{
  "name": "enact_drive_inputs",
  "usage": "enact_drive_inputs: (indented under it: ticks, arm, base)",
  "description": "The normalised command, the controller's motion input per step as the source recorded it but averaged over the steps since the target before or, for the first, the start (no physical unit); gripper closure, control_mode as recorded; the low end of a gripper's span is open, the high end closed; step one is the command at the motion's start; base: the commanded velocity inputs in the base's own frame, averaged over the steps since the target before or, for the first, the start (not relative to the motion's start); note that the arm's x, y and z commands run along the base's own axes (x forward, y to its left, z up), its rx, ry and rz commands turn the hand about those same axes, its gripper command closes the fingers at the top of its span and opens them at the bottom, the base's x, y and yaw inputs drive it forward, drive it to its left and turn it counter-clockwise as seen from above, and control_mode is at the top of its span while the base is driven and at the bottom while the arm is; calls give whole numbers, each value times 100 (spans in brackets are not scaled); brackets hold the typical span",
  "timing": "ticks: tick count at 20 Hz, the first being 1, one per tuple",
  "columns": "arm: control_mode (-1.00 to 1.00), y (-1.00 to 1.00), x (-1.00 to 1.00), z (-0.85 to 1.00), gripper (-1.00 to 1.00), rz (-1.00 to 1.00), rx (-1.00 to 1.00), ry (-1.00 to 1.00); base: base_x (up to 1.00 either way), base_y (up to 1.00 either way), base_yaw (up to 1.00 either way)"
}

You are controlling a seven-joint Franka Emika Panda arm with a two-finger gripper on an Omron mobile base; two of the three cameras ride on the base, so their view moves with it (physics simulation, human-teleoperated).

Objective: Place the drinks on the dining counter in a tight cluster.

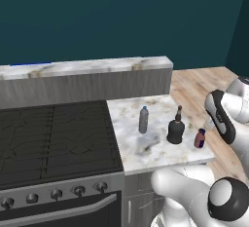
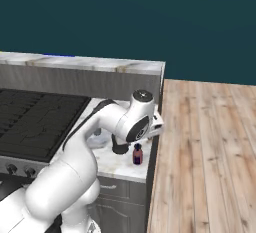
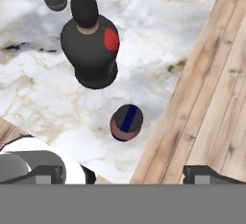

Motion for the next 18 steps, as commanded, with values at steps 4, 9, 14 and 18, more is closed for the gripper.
enact_drive_inputs:
  ticks: [4,9,14,18]
  arm:
    - [-100,13,13,-3,-100,11,-7,6]
    - [-100,14,21,0,-100,11,-8,12]
    - [-100,0,16,0,-100,3,0,0]
    - [-100,0,4,-3,-100,0,0,1]
  base:
    - [0,0,0]
    - [0,0,0]
    - [0,0,0]
    - [0,0,0]
